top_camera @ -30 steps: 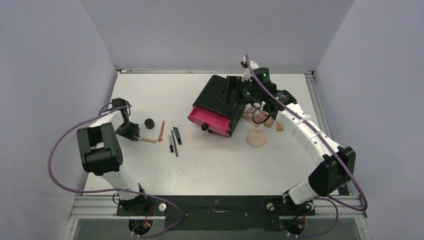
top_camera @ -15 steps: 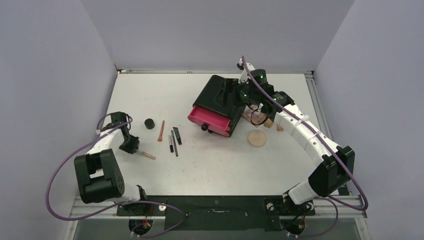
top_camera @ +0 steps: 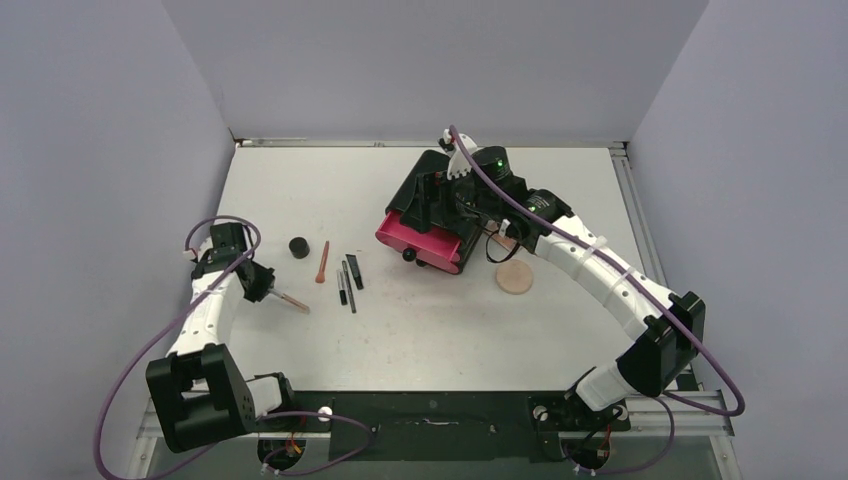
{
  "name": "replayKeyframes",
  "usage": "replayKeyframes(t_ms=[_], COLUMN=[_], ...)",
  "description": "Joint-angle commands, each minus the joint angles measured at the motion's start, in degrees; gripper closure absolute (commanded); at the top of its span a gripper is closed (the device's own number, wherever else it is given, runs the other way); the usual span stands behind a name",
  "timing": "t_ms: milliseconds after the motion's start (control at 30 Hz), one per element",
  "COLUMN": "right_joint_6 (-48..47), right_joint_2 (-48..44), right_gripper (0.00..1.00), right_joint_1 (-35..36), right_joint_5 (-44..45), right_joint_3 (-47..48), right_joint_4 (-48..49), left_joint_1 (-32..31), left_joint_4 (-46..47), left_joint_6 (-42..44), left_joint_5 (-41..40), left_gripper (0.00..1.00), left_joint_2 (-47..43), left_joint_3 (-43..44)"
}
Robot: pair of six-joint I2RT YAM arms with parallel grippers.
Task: Organize the makeup
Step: Pick up the makeup from the center of the board.
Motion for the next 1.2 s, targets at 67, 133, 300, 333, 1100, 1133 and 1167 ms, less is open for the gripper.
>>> replayKeyframes(t_ms=[67,133,300,333,1100,1133,1167], right_joint_6=[-2.3,-2.1,-2.6,-2.7,-8.7,-8.7,-8.6], right_joint_2=[0.4,0.6,1.3,1.6,9.0,9.3,9.7], right_gripper=[0.04,0.04,0.04,0.04,0.18,0.18,0.19], right_joint_1=[1.4,1.6,2.4,2.6,11.5,11.8,12.1], right_joint_5=[-2.4,-2.5,-3.1,-3.4,-3.4,-3.6,-3.8], right_joint_3=[2.6,2.7,3.3,3.4,8.1,8.2,8.4], right_joint_4=[2.6,2.6,2.2,2.2,1.3,1.4,1.6], left_joint_1=[0.3,0.4,0.3,0.4,-9.0,-9.9,-10.4], left_joint_4=[2.9,3.4,2.9,2.8,11.8,12.2,12.6], left_joint_6=[3.5,3.6,3.9,4.0,-15.5,-16.0,-16.4], left_joint_5=[7.0,7.9,9.5,10.9,35.5,35.3,35.2], left_gripper=[0.91,0.91,0.96,0.96,1.00,1.00,1.00], left_joint_2=[-3.7,-4.3,-5.9,-6.3,-15.4,-15.5,-15.6], left_joint_3=[1.3,0.9,1.8,2.2,6.1,5.9,5.8])
